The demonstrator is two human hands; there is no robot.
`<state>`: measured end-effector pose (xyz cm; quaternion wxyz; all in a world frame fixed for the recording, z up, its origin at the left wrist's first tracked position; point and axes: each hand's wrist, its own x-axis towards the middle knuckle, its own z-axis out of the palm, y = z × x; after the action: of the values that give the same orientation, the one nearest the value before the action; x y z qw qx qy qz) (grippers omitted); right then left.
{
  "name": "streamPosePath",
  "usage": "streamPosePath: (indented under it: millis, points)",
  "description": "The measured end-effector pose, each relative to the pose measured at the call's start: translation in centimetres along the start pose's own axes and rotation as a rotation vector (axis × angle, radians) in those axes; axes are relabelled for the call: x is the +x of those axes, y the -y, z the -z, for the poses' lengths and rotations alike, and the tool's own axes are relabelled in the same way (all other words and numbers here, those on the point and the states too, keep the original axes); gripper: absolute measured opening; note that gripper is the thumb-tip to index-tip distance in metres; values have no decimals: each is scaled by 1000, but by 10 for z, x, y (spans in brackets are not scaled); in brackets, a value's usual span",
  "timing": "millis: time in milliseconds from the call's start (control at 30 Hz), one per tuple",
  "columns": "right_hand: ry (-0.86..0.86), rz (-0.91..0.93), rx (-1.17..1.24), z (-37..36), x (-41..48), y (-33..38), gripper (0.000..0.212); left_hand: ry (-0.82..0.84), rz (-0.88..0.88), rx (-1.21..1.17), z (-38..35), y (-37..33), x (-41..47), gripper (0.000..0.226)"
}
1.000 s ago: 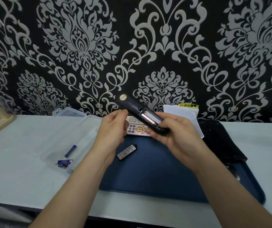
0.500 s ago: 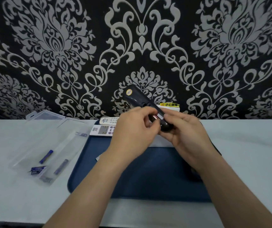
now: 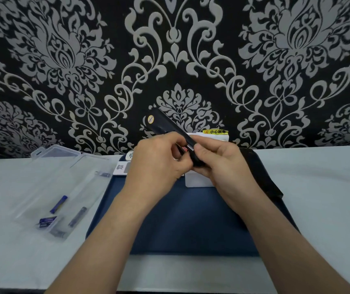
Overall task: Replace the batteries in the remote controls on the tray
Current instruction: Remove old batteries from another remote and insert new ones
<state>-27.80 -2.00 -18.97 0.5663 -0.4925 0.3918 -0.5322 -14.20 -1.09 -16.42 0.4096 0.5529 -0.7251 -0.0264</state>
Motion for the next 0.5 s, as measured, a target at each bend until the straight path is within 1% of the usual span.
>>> streamPosePath:
  millis: [100, 200, 267, 333, 367, 433, 500]
  points:
    - [17, 9, -5, -5, 0, 0, 29, -46, 6, 55, 0, 4, 0, 10]
    - [45, 20, -2, -11, -1, 2, 30, -101, -67, 117, 1, 8, -1, 8]
    - [55, 22, 12, -15, -1, 3, 33, -109, -105, 143, 1, 11, -1, 8]
    - [60, 17, 36, -18, 0, 2, 29, -122, -130, 158, 5, 18, -1, 14]
    - [60, 12, 45, -19, 0, 2, 29, -150, -128, 153, 8, 22, 0, 18]
    - [61, -5, 59, -24, -1, 0, 33, -209, -89, 99, 16, 31, 2, 18]
    - [57, -19, 67, -24, 0, -2, 34, -199, -39, 27, 19, 32, 1, 15]
